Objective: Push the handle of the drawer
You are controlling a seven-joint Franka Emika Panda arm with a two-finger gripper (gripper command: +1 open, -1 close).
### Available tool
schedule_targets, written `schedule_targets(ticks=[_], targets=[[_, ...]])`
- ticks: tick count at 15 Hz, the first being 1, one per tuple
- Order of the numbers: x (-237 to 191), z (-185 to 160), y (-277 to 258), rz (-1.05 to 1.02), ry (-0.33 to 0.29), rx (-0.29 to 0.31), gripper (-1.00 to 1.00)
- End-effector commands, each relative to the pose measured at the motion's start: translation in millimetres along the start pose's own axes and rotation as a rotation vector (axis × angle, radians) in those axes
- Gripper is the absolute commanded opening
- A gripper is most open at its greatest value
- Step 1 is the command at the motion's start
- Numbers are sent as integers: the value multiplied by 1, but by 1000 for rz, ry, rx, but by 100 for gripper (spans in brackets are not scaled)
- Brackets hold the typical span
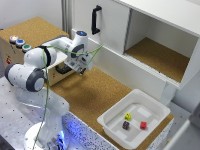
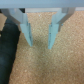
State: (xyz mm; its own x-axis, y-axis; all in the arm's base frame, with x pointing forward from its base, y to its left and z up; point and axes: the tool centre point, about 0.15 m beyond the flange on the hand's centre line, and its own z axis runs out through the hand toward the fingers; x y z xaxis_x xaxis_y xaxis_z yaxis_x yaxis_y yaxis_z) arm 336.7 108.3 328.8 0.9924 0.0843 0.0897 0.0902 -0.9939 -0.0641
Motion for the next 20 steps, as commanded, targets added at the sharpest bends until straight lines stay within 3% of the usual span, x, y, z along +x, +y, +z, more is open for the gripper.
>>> schedule_targets(ticks=[1,6,10,17,20], targets=[[-1,26,-39,-60,113,34,-100],[-2,26,-86,-94,123,-8,-100],[4,28,-130,-29,97,20,-100],[14,21,-198,2,119,20,-100],[14,20,-212,10,112,50,-100]])
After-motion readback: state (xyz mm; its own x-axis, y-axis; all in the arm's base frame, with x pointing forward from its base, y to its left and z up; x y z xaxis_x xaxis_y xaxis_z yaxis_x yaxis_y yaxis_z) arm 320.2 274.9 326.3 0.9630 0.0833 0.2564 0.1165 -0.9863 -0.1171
